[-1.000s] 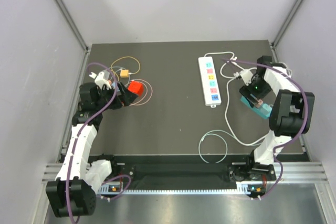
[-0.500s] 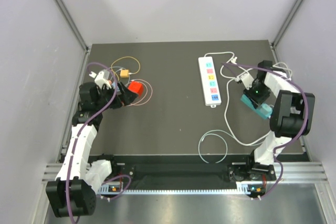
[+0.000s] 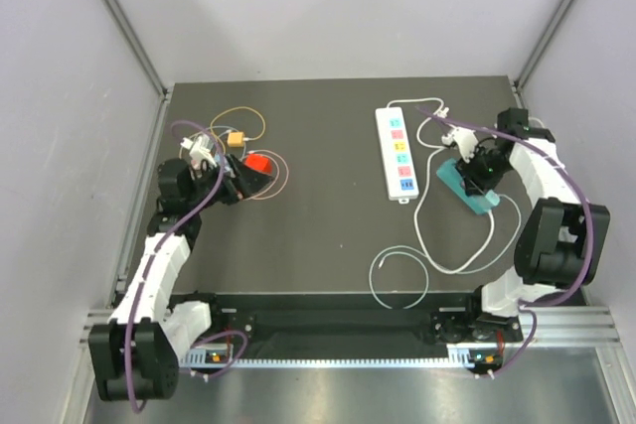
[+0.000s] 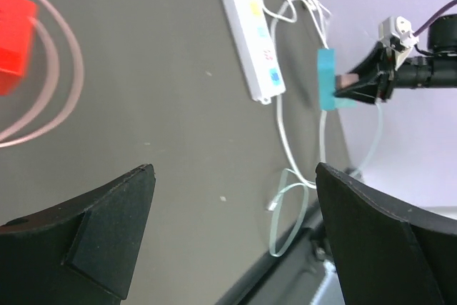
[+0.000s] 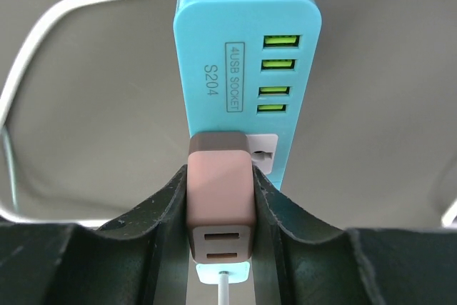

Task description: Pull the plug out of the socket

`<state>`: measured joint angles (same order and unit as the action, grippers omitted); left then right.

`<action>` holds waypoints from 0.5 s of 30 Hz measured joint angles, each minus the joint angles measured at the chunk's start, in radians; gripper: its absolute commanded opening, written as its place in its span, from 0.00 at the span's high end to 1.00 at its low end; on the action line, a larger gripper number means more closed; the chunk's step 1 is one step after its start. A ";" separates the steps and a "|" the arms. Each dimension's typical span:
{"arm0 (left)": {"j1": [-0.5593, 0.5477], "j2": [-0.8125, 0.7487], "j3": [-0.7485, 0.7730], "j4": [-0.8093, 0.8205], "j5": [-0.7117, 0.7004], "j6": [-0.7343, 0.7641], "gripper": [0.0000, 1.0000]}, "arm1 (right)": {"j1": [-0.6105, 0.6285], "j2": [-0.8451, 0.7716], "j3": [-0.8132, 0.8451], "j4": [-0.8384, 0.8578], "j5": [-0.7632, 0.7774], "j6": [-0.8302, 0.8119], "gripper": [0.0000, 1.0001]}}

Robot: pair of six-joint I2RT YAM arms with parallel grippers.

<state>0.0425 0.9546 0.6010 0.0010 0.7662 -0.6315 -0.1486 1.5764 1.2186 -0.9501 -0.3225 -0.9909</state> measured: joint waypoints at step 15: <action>-0.682 0.582 0.216 0.339 -0.267 -0.309 0.02 | 0.264 -0.203 -0.113 0.014 -0.165 -0.087 1.00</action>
<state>-0.6392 1.5368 0.8169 0.3397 0.4988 -0.9409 0.1150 1.3735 1.1061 -0.9356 -0.4877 -1.0775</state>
